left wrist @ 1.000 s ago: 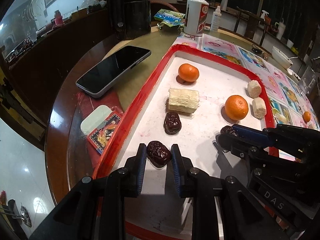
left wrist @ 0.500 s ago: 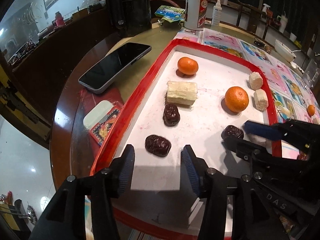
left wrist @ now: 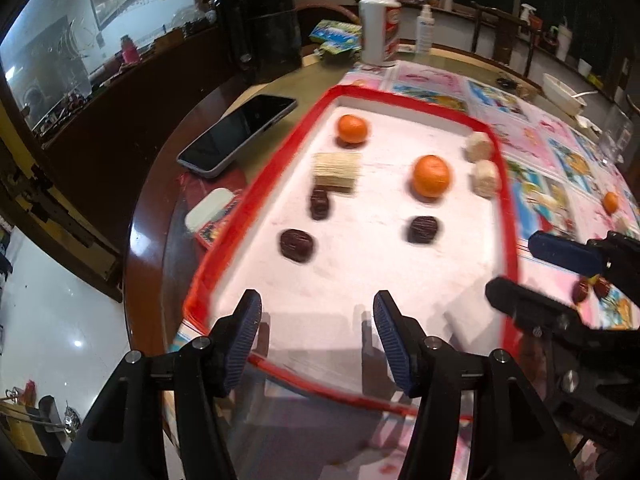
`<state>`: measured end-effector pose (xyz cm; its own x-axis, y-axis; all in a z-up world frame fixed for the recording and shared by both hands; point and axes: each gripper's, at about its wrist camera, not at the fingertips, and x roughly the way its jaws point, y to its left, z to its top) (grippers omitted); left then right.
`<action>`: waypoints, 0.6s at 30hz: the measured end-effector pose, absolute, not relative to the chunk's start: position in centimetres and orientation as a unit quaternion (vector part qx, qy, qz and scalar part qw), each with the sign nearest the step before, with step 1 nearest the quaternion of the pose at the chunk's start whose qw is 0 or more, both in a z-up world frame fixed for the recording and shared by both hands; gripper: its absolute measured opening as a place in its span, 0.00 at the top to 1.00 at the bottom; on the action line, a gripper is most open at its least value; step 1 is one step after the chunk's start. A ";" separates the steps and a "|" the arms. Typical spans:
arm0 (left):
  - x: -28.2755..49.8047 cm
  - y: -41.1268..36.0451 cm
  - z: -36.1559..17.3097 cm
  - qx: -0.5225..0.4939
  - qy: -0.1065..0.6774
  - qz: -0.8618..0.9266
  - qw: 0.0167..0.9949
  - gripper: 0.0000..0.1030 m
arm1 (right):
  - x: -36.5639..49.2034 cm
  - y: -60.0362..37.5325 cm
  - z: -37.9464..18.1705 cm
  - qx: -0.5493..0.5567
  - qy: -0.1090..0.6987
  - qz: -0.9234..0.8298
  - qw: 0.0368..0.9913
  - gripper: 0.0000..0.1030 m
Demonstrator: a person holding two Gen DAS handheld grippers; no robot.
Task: Organize fruits
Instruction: 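Move both open tools back over the fruit on the table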
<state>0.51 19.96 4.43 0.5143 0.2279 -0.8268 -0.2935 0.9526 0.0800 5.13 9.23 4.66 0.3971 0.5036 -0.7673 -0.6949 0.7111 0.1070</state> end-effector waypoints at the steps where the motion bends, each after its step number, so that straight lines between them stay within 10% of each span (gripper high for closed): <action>1: 0.2 18.9 4.7 -0.032 0.467 0.143 0.872 0.43 | 4.7 8.4 4.7 -0.114 0.414 0.363 0.827 0.46; 18: 2.2 4.4 3.4 0.023 0.495 0.031 0.868 0.43 | 2.6 -12.1 2.4 -0.056 0.431 0.247 0.866 0.45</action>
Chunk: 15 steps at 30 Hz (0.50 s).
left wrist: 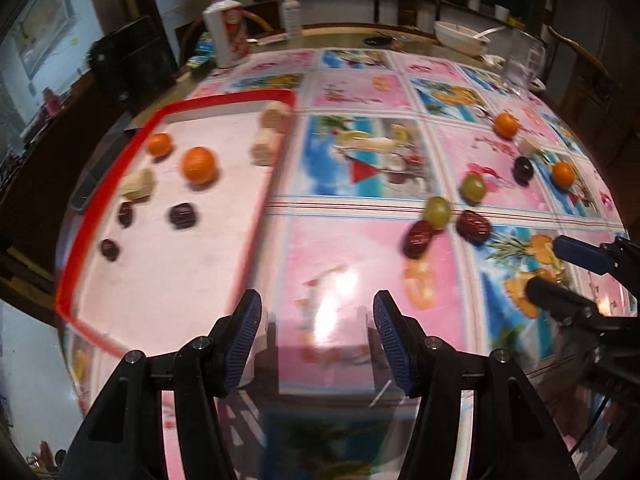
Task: Organize fruits
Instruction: 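Move both open tools back over the fruit on the table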
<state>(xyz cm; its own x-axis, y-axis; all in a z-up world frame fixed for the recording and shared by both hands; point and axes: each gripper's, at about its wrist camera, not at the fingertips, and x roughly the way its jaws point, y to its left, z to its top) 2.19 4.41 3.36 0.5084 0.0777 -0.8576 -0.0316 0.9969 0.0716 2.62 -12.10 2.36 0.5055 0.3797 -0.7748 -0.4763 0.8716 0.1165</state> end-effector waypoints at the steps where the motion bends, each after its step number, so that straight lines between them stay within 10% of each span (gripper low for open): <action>1: 2.4 4.0 3.3 0.025 0.496 0.029 0.867 0.43 | 2.7 -13.1 2.2 -0.052 0.431 0.240 0.868 0.45; 15: 5.1 0.4 1.2 0.025 0.511 0.013 0.859 0.43 | 4.5 -21.3 -0.9 -0.009 0.447 0.207 0.870 0.45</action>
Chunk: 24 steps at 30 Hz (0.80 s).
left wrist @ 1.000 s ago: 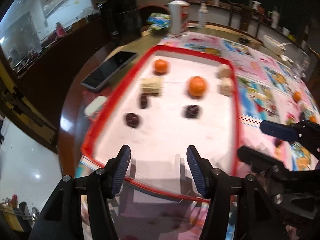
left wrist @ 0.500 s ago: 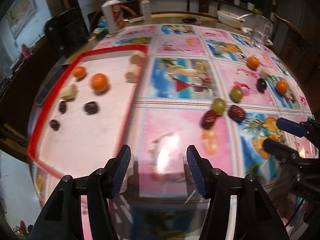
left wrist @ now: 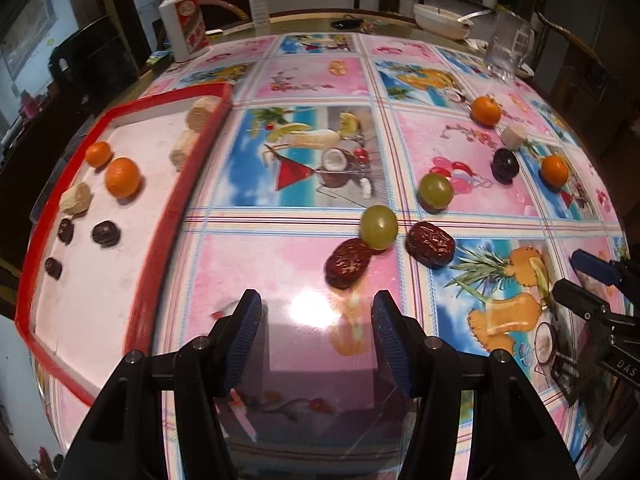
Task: Organize fruits
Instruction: 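Move both open tools back over the fruit on the table, then grasp a red date with the left tool while the right tool grasps another date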
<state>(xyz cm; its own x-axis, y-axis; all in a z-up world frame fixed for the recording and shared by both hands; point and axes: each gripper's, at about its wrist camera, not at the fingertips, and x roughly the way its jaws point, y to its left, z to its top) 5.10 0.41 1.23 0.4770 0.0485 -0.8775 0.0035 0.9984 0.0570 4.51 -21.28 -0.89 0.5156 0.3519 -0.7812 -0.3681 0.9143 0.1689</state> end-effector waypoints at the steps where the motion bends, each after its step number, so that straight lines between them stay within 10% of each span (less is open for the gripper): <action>1: 5.4 0.3 1.1 0.027 0.509 0.018 0.860 0.43 | 4.7 -21.3 -0.9 -0.008 0.446 0.209 0.870 0.45; 7: 7.1 0.4 0.7 0.020 0.502 0.008 0.864 0.45 | 5.4 -20.0 -0.7 -0.010 0.445 0.228 0.866 0.45; 11: 7.0 -0.3 1.0 0.030 0.491 -0.027 0.870 0.79 | 6.1 -18.0 -0.3 -0.010 0.440 0.256 0.861 0.45; 24: 3.7 1.6 1.2 0.009 0.493 -0.027 0.870 0.79 | 9.1 -10.1 -0.3 -0.024 0.441 0.328 0.835 0.50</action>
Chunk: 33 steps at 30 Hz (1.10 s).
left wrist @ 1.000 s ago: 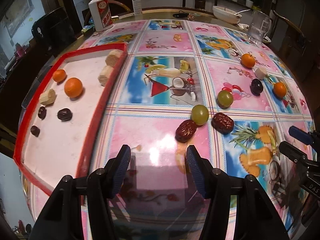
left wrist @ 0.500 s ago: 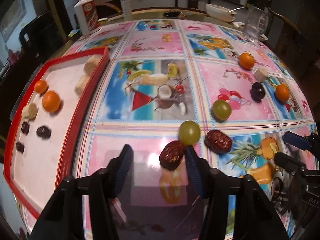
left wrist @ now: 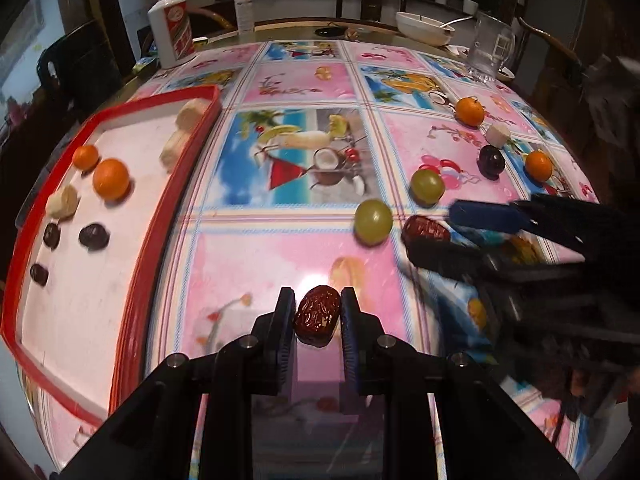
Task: Organize fruits
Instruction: 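Grasp a red date with the left tool while the right tool grasps another date, then carry both dates into the tray and open both tools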
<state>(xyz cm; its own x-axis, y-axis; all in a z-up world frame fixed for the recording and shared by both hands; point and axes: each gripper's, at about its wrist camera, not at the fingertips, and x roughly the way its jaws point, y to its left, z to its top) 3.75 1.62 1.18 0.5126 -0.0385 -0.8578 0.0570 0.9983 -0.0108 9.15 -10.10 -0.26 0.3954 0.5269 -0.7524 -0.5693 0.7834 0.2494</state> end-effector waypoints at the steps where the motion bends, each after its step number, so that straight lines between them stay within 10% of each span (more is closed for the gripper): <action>1: 3.6 1.8 1.2 0.006 0.493 -0.028 0.870 0.79 | 9.3 -9.7 -0.3 -0.026 0.442 0.330 0.833 0.53; 6: 3.4 2.4 1.1 -0.012 0.488 -0.030 0.872 0.79 | 8.8 -8.4 -0.4 -0.073 0.435 0.316 0.840 0.77; 33: -0.4 4.0 3.8 -0.044 0.463 -0.084 0.881 0.79 | 3.2 -8.6 2.5 -0.049 0.443 0.266 0.855 0.77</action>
